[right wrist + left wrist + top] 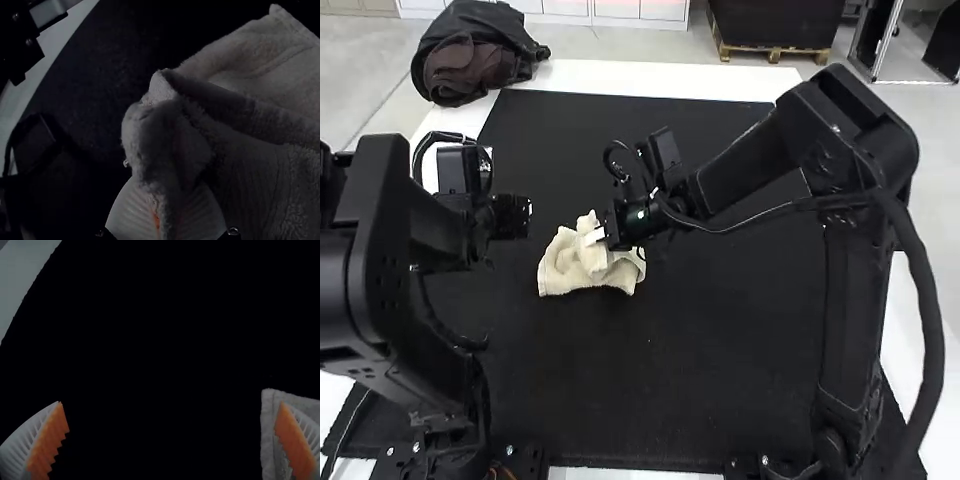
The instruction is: Fold the towel.
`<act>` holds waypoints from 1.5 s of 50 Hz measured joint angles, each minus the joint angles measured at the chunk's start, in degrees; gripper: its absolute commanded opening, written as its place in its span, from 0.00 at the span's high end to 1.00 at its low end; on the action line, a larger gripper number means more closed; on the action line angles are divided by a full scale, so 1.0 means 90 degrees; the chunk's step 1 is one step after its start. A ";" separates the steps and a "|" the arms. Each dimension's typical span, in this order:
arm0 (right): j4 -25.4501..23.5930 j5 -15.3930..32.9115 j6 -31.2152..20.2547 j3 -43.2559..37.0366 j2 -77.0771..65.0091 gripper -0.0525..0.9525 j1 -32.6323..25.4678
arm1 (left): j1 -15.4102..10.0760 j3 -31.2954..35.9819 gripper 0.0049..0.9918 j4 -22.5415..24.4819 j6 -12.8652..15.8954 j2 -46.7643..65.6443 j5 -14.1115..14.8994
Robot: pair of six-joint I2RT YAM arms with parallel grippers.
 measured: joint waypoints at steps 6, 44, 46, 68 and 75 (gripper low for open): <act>0.0029 0.0000 0.0017 0.0163 0.0189 0.97 0.0017 | 0.0070 0.0000 0.03 0.0000 0.0000 0.0000 0.0000; 0.0107 -0.0002 0.0209 0.1569 0.1496 0.23 0.0374 | 0.0342 0.0000 0.02 -0.0075 0.0000 -0.0007 0.0027; 0.0107 -0.0002 0.0216 0.1610 0.1496 0.16 0.0374 | 0.0342 0.0000 0.02 -0.0073 0.0000 -0.0012 0.0027; 0.0189 0.0056 0.0197 0.2045 0.1445 0.22 0.0240 | 0.0340 -0.0010 0.03 -0.0051 0.0000 -0.0216 0.0027; 0.0294 0.0068 0.0189 0.2001 0.1275 0.85 0.0044 | 0.0340 -0.0012 0.03 -0.0049 0.0000 -0.0216 0.0027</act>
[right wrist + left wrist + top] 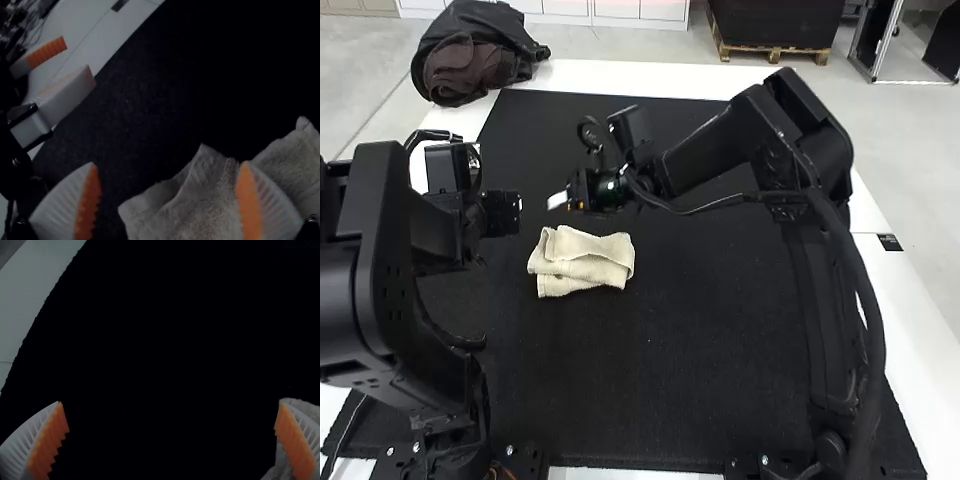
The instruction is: Fold the towel.
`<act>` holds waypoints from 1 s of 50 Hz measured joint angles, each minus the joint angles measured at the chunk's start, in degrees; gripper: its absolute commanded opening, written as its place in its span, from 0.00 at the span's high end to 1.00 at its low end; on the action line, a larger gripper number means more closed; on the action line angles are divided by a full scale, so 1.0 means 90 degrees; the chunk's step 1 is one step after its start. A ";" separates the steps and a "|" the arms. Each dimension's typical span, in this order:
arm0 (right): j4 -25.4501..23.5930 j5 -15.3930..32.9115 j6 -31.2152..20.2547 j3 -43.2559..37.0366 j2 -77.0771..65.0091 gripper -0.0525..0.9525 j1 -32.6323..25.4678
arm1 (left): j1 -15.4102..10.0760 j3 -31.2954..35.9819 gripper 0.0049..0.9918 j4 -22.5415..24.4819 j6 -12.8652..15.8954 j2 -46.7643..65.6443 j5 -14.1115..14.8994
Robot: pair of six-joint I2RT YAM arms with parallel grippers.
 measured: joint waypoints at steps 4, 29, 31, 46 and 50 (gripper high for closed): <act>0.0185 -0.0022 0.0015 -0.0155 -0.0143 0.97 -0.0126 | 0.0002 0.0000 0.02 0.0000 0.0000 0.0000 0.0000; 0.1212 -0.0345 0.0087 -0.1265 -0.0274 0.97 -0.0129 | 0.0002 -0.0119 0.03 0.0068 0.0000 0.0000 0.0002; 0.1328 -0.0362 0.0095 -0.1307 -0.0267 0.97 -0.0121 | 0.0002 -0.0119 0.03 0.0083 0.0000 0.0002 0.0005; 0.1950 -0.0452 0.0114 -0.1399 0.0260 0.97 -0.0117 | 0.0002 -0.0119 0.02 0.0100 0.0000 0.0000 0.0024; 0.2081 -0.0454 0.0112 -0.1411 0.0464 0.97 -0.0117 | 0.0002 -0.0119 0.03 0.0097 0.0000 0.0000 0.0024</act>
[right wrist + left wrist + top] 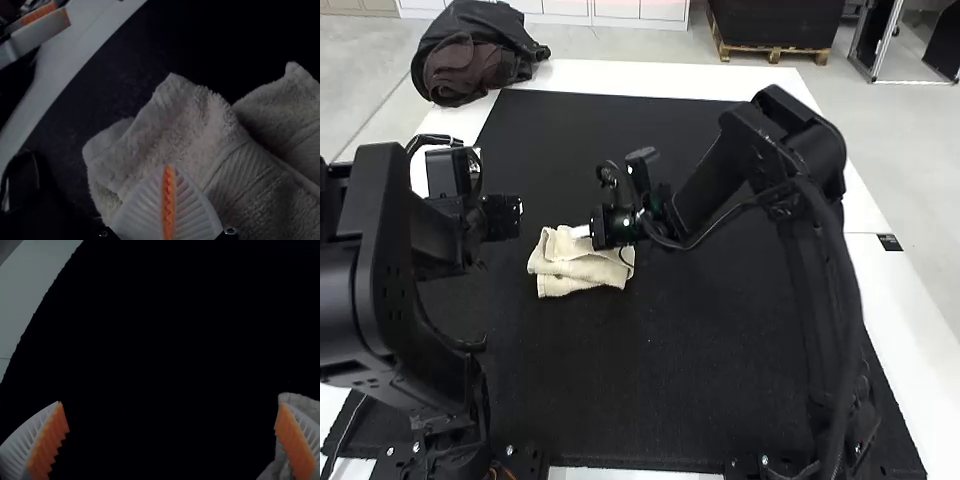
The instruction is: Fold the towel.
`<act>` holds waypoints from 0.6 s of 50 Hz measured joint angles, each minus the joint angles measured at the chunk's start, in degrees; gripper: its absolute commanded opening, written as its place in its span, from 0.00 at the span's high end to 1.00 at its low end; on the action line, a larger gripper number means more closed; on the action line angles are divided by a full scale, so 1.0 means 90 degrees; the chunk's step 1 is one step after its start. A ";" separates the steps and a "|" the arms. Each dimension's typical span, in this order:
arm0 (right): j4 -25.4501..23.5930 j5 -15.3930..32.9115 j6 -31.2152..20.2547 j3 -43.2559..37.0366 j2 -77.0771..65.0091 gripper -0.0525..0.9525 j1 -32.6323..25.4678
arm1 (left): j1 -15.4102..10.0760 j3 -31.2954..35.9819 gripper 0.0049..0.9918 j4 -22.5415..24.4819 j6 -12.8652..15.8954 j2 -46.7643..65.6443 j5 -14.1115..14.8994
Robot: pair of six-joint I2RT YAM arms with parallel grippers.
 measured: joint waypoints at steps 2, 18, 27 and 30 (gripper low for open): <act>0.0080 -0.0002 0.0000 -0.0002 0.0085 0.97 -0.0002 | 0.0000 0.0002 0.03 -0.0002 0.0000 0.0000 0.0000; 0.0707 -0.0015 -0.0053 -0.0002 0.0814 0.97 0.0141 | -0.0002 0.0010 0.02 -0.0056 -0.0002 0.0000 0.0002; 0.0879 0.0078 -0.0265 0.0000 0.0959 0.97 0.0308 | -0.0002 0.0112 0.02 -0.0095 0.0000 0.0000 0.0002; 0.0879 0.0078 -0.0279 0.0000 0.0962 0.97 0.0308 | 0.0000 0.0155 0.02 -0.0119 0.0000 0.0000 0.0002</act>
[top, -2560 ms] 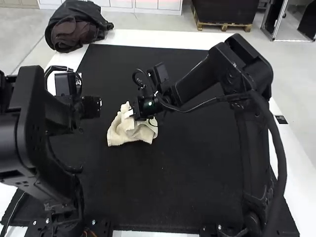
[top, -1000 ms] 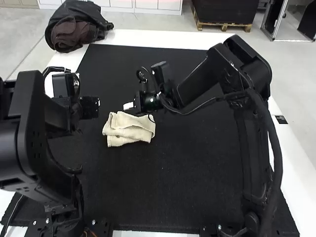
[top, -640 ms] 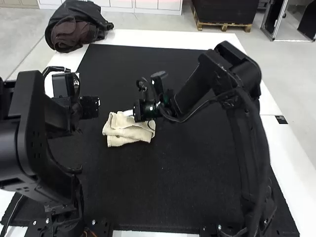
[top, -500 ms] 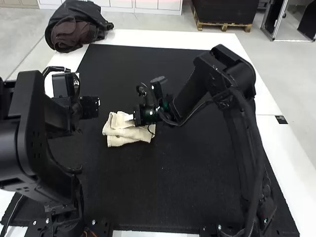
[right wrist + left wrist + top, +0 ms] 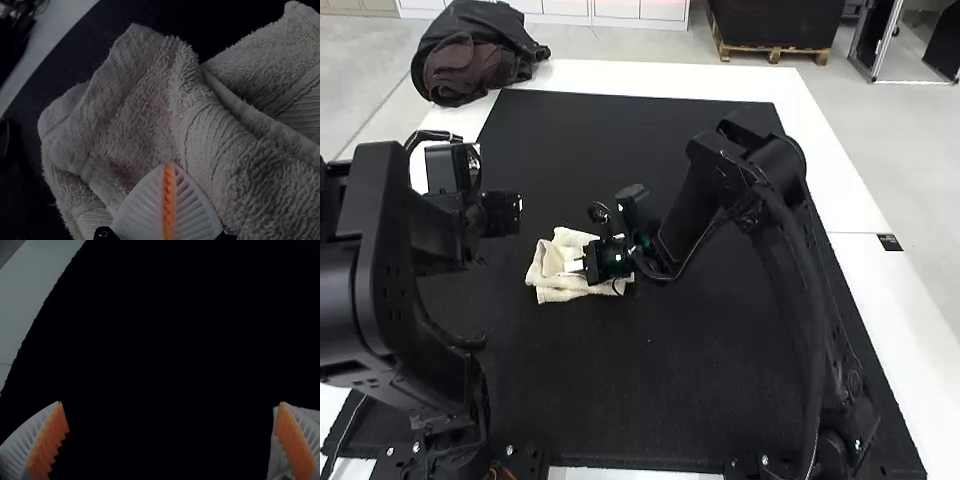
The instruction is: Fold the towel.
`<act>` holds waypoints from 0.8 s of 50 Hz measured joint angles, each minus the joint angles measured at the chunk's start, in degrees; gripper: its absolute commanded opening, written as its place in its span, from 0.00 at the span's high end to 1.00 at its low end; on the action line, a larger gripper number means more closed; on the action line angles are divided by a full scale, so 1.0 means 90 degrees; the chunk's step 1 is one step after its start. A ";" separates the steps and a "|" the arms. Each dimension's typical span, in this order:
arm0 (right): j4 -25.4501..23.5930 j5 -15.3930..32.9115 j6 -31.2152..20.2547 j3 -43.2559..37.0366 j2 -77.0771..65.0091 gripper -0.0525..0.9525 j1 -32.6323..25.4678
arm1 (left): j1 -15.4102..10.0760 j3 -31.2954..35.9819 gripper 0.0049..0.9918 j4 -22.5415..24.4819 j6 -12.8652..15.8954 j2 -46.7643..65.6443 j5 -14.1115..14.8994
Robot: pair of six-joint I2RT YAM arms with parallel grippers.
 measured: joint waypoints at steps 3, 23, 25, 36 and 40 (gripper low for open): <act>0.0000 0.0000 0.0012 0.0000 -0.0002 0.97 -0.0002 | -0.0002 0.0034 0.02 -0.0053 0.0000 0.0000 0.0000; -0.0828 -0.0041 0.0454 -0.0151 -0.1824 0.97 -0.0678 | -0.0007 0.0588 0.02 -0.0522 -0.0049 -0.0024 0.0005; -0.0950 -0.0051 0.0469 -0.0151 -0.2130 0.97 -0.0753 | -0.0017 0.0695 0.03 -0.0583 -0.0068 -0.0056 0.0010; -0.1447 -0.0087 0.0520 -0.0260 -0.3611 0.97 -0.1124 | -0.0250 0.1275 0.03 -0.0945 -0.0160 -0.0372 0.0022; -0.1659 -0.0100 0.0525 -0.0406 -0.4109 0.97 -0.1324 | -0.0347 0.1452 0.03 -0.1042 -0.0223 -0.0508 0.0022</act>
